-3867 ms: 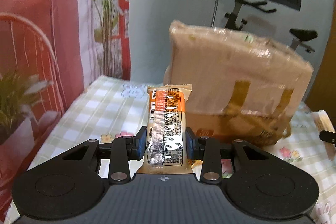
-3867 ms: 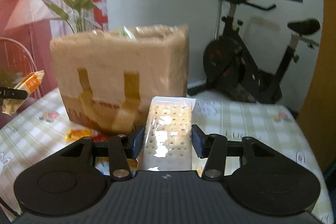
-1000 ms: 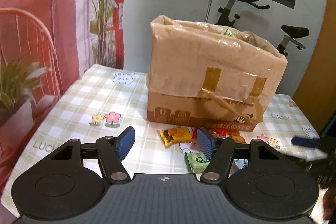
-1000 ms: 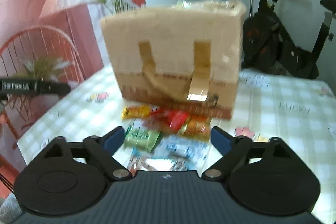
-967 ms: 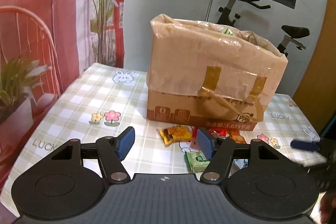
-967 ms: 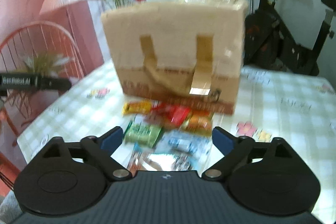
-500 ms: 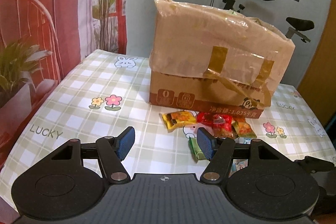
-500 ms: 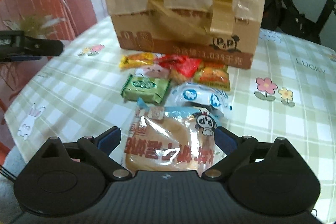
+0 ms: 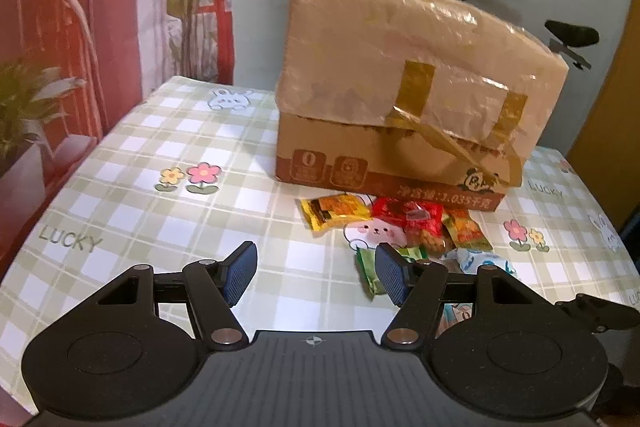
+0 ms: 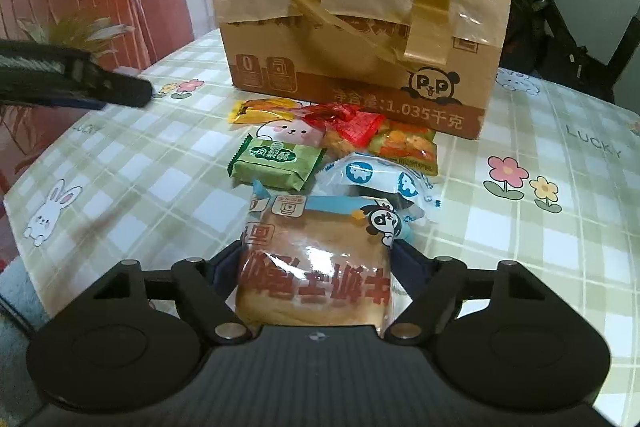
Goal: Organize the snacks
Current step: 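Grasp the bread bag with the right tool while the left tool grasps the green packet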
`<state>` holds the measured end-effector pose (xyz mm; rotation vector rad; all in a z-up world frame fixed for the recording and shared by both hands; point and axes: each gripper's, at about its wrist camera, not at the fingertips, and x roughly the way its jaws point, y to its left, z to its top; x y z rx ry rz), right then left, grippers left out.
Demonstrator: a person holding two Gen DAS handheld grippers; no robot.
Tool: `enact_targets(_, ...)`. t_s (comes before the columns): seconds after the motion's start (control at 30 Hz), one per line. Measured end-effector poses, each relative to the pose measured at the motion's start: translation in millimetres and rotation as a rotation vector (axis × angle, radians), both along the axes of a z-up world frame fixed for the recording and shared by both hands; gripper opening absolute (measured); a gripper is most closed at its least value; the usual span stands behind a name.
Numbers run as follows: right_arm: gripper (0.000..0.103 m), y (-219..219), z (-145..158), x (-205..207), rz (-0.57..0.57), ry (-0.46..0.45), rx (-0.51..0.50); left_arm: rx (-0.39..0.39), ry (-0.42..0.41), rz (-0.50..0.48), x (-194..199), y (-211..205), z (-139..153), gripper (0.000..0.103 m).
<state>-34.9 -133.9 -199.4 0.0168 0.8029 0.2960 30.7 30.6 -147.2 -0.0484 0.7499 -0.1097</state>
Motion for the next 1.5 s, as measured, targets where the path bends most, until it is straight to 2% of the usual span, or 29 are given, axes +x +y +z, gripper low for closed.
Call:
enact_targets(0.33, 0.077, -33, 9, -6, -0.093, -0.048, -0.018, 0.009, 0.072, -0.093, 32, -33, -42, 0.068)
enact_targets(0.47, 0.077, -39, 8, -9, -0.095, -0.057, -0.05, -0.098, 0.122, -0.072, 48, -43, -60, 0.073)
enact_targets(0.5, 0.077, -40, 7, -9, -0.098, -0.053, -0.041, -0.096, 0.131, -0.058, 51, -46, -64, 0.073)
enact_targets(0.63, 0.077, -45, 4, -10, -0.106, -0.041, -0.029, 0.016, 0.109, -0.092, 54, -69, -74, 0.073)
enact_targets(0.77, 0.077, -49, 2, -9, -0.113, -0.035, -0.017, 0.028, 0.129, -0.089, 61, -76, -82, 0.074)
enact_targets(1.17, 0.077, -50, -1, -10, -0.122, -0.02, -0.005, 0.029, 0.119, -0.062, 68, -79, -84, 0.077)
enact_targets(1.27, 0.077, -50, 0, -9, -0.122, -0.021, 0.0, 0.023, 0.116, -0.087, 65, -78, -82, 0.065)
enact_targets(1.37, 0.077, -51, 1, -10, -0.122, -0.026, 0.003, 0.019, 0.128, -0.102, 58, -74, -79, 0.061)
enact_targets(1.5, 0.077, -50, 2, -11, -0.121, -0.026, 0.008, 0.005, 0.136, -0.092, 50, -62, -77, 0.061)
